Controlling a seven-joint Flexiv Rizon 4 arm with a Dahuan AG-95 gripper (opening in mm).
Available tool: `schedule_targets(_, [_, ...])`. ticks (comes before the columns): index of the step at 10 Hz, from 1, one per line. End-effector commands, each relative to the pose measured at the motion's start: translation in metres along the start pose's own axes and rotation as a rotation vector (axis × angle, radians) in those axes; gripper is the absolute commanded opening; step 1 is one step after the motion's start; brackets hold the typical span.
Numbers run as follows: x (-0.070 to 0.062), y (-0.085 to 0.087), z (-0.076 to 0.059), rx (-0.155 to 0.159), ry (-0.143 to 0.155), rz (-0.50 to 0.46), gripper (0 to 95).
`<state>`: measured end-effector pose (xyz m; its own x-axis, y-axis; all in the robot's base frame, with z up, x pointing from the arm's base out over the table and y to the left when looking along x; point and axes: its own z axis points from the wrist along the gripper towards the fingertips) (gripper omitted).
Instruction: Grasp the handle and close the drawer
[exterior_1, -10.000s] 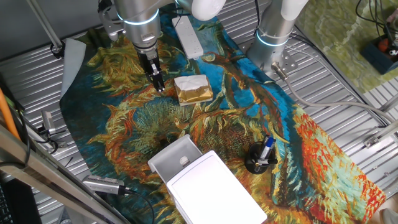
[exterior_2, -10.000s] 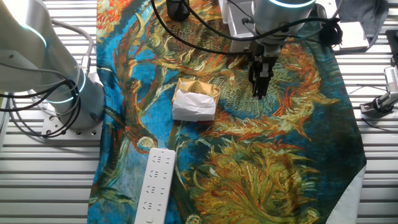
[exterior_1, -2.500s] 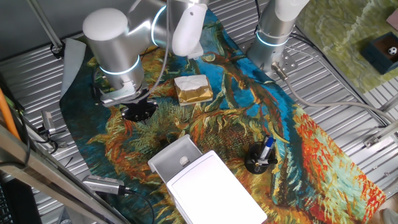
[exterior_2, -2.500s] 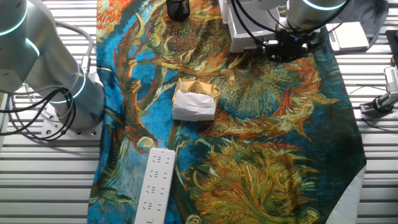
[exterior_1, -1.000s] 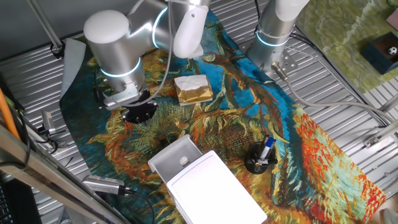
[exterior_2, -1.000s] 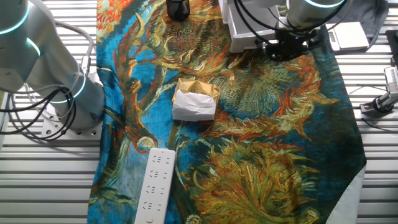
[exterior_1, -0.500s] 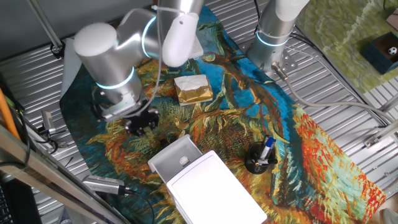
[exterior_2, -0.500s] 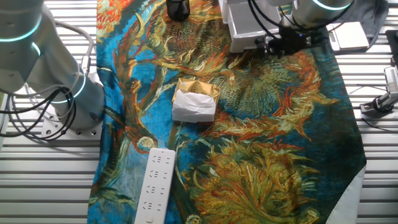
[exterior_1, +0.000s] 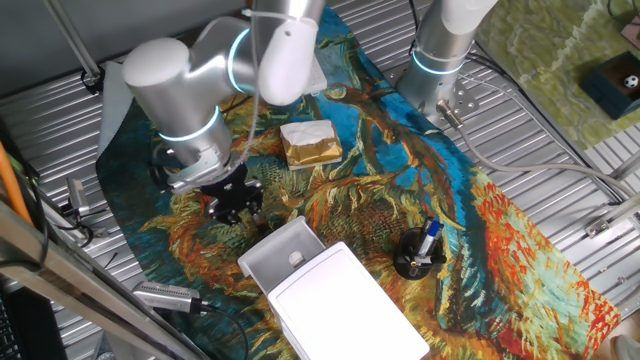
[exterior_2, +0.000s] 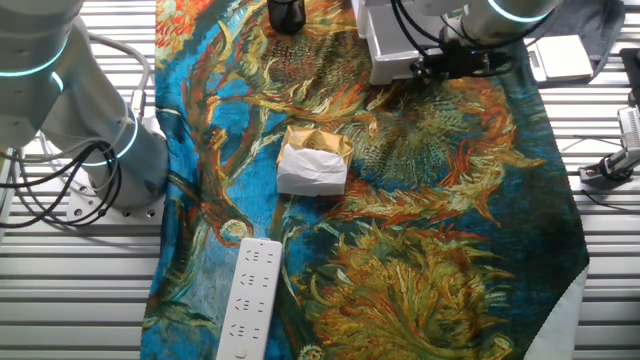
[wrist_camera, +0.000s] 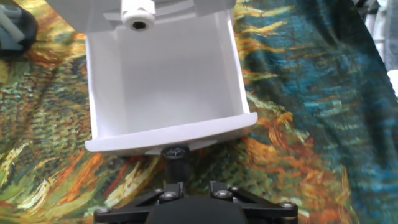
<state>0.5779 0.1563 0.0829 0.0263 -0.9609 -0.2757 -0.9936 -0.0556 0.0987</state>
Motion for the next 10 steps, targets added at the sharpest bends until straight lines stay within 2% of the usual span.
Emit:
schedule_targets(1, [-0.001,0.004,0.003,0.000,-0.039,-0.010,38.0])
schedule_targets(7, [-0.003,0.009,0.010,-0.011,-0.058,-0.015,38.0])
schedule_targets(8, [-0.004,0.011,0.012,-0.012,-0.062,-0.012,19.0])
schedule_targets(10, [-0.005,0.014,0.016,-0.010,-0.073,-0.004,19.0])
